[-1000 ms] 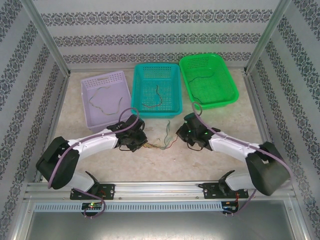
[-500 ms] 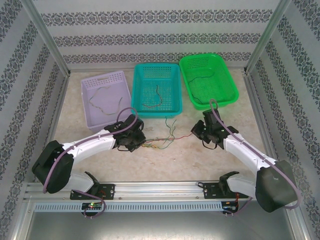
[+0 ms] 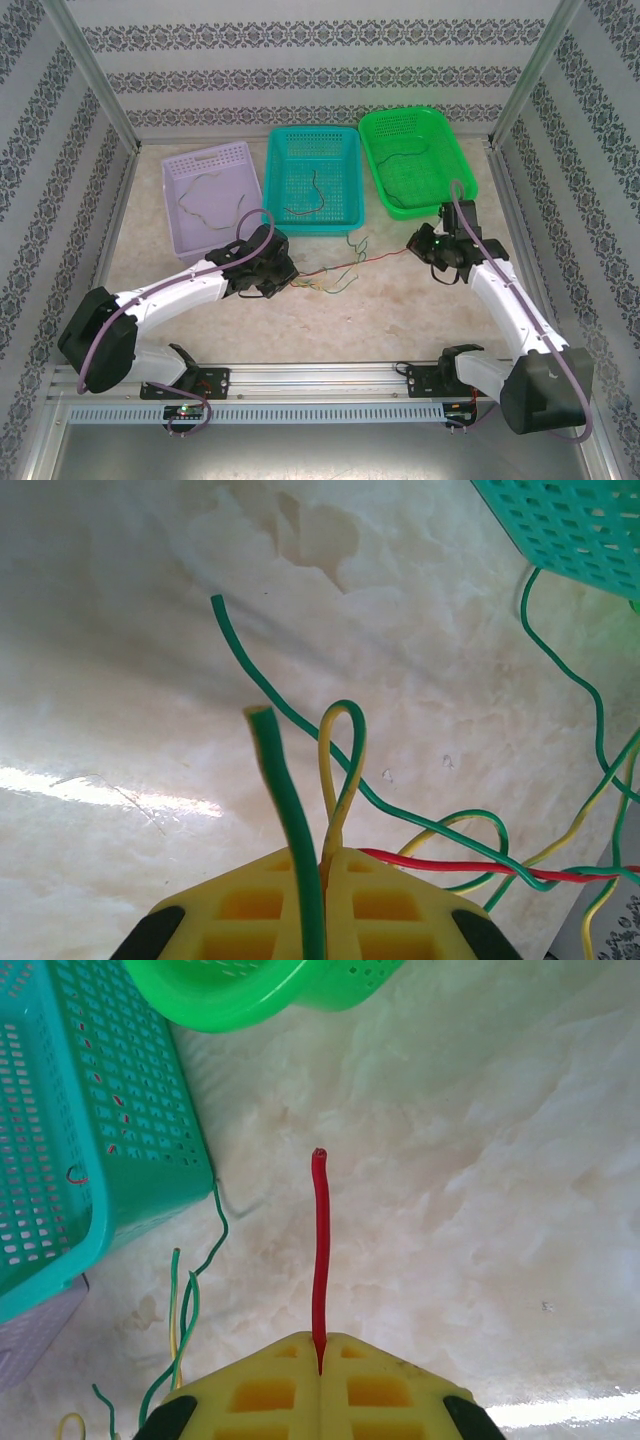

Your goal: Untangle the cables

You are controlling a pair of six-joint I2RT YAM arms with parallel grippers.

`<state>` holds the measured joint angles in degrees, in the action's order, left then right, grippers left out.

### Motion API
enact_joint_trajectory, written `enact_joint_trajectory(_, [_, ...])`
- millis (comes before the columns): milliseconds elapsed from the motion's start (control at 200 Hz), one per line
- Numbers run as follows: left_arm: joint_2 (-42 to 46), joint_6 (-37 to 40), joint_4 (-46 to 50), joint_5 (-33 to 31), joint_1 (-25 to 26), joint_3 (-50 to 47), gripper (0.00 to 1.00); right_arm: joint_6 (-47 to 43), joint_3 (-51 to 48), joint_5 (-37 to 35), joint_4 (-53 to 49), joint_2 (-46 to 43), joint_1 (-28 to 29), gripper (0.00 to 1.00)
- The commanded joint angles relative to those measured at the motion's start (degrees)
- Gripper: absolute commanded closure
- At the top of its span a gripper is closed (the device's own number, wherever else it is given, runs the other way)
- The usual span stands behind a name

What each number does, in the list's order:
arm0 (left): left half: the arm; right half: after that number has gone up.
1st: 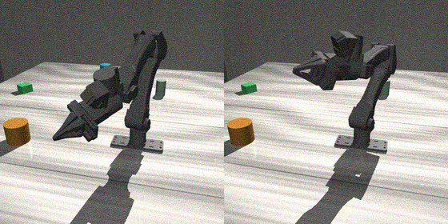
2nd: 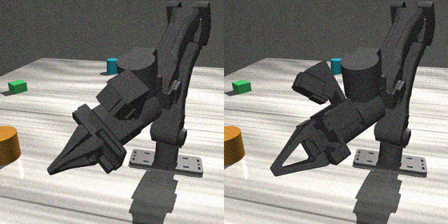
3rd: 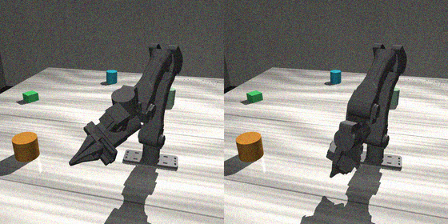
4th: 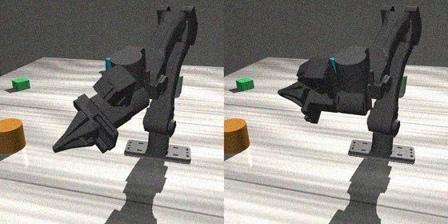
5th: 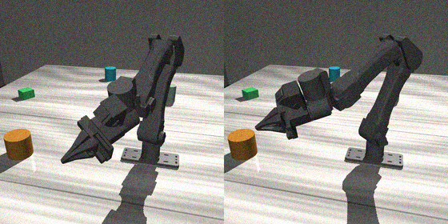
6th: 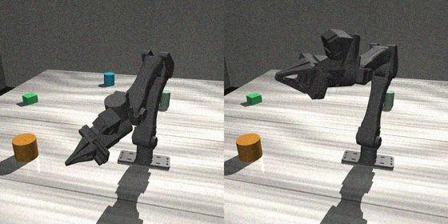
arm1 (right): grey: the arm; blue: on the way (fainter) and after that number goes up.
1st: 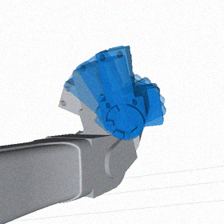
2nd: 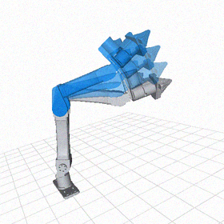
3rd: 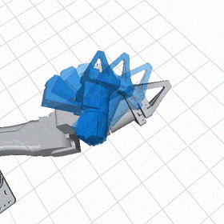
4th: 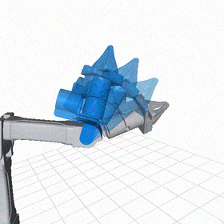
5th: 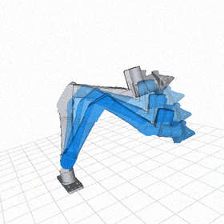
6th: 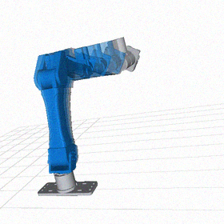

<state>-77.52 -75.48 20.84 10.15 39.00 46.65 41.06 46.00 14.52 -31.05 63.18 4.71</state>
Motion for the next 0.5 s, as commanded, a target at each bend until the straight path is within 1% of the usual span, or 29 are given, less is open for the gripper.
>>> enact_joint_trajectory(0, [0.0,-0.4,19.2,-11.0,-1.3,-2.7,1.00,-3.4,3.6,-14.2,1.2,-1.6,-6.3,1.00])
enact_joint_trajectory(110, [-0.2,-0.2,19.6,-10.8,-1.3,-3.2,1.00,-4.2,6.0,-13.7,1.5,-0.7,-8.6,1.00])
enact_joint_trajectory(260, [-0.9,-0.3,19.0,-10.1,-1.3,-3.7,1.00,-4.7,8.5,-14.1,1.6,0.5,-8.9,1.00])
enact_joint_trajectory(315, [-1.1,-0.2,19.9,-10.4,-1.3,-3.2,1.00,-5.4,9.4,-15.4,0.9,0.5,-9.1,1.00])
enact_joint_trajectory(430, [-1.3,0.1,21.8,-11.0,-1.3,-2.6,1.00,-5.1,10.1,-15.8,1.2,0.0,-12.5,1.00])
enact_joint_trajectory(495, [-1.0,-0.1,21.7,-11.0,-1.3,-3.0,1.00,-5.7,11.2,-16.2,1.1,0.4,-13.4,1.00])
